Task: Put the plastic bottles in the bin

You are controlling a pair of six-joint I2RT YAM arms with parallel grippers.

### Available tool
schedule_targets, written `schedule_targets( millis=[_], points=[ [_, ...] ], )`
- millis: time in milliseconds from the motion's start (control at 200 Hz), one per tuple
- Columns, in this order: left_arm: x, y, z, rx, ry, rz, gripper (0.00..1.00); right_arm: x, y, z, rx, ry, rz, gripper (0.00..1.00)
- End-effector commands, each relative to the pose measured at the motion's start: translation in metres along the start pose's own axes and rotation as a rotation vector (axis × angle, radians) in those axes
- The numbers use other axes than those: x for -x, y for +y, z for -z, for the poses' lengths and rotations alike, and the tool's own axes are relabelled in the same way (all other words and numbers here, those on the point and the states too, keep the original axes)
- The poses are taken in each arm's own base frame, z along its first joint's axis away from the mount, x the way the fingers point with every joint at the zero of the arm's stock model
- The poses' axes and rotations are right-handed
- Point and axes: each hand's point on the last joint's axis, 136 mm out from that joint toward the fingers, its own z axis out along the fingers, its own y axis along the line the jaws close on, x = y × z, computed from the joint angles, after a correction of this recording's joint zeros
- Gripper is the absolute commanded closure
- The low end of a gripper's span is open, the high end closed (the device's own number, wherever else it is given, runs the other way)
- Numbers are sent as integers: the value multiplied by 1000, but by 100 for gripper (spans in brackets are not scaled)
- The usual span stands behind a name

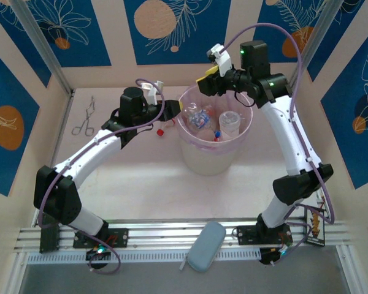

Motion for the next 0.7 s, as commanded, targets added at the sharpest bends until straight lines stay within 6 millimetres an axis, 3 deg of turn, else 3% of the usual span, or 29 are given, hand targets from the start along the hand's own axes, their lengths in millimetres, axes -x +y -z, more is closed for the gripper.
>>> schedule_targets(
  millis=[0, 405, 595, 695],
  points=[
    [-3, 1, -5, 8, 19, 0, 54, -32, -3, -27, 61, 98, -167, 53],
    [-2, -1, -4, 7, 11, 0, 55, -95, -7, -70, 110, 208, -248, 59],
    [1, -4, -2, 4, 10, -12, 54, -74, -9, -57, 88, 149, -224, 57],
    [8, -9, 1, -2, -9, -28, 41, -44, -9, -37, 62, 77, -201, 51]
  ],
)
